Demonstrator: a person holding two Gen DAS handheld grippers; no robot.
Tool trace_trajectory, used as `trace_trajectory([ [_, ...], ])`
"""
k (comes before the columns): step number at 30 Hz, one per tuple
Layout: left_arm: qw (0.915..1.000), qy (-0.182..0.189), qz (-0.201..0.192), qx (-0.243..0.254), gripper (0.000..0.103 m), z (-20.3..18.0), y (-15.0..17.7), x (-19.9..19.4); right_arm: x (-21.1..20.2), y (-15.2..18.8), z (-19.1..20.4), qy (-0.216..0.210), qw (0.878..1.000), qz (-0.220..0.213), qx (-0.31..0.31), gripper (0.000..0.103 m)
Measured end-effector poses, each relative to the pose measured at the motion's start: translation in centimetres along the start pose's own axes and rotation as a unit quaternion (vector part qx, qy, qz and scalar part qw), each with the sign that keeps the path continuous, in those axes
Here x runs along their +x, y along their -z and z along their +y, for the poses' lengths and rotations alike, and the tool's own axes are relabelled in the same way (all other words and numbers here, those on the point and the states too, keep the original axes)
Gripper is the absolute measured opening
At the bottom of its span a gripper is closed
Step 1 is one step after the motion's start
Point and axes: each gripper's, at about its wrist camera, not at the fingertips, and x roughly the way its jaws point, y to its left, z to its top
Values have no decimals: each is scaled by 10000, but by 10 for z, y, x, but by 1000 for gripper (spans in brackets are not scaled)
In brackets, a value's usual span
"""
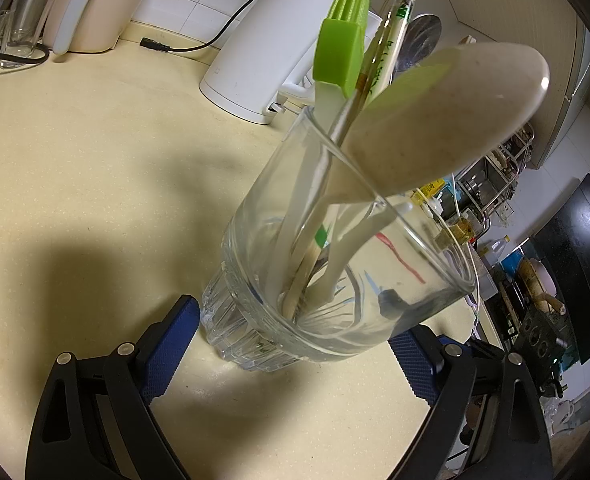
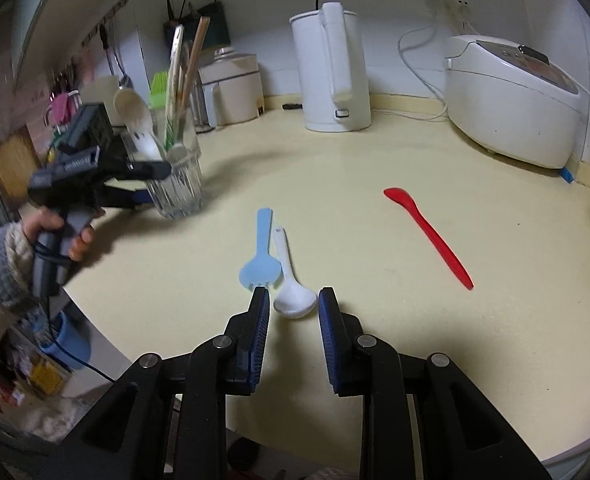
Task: Organize utensils
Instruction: 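Move the right gripper over the counter to the small white spoon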
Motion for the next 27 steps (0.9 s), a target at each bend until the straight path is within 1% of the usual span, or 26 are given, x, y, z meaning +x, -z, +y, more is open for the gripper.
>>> trace_trajectory([
  [4,10000,0,0,0,94,0,0,0,7,0,1,25,10000,24,-64,27],
  [9,10000,0,0,0,94,0,0,0,15,1,1,142,9997,-135,-113,28],
  [15,10000,1,0,0,94,0,0,0,19,3,8,366,9982,-313,-352,28],
  [17,10000,1,0,0,94,0,0,0,19,4,8,392,9981,-342,-323,27],
  [18,10000,1,0,0,94,0,0,0,19,4,7,398,9982,-349,-279,25],
  [24,10000,1,0,0,94,0,0,0,19,3,4,380,9986,-327,-177,25],
  [25,10000,1,1,0,94,0,0,0,19,3,5,421,9984,-322,-195,25],
  [27,10000,1,1,0,94,0,0,0,20,2,4,635,9972,-315,-225,25],
])
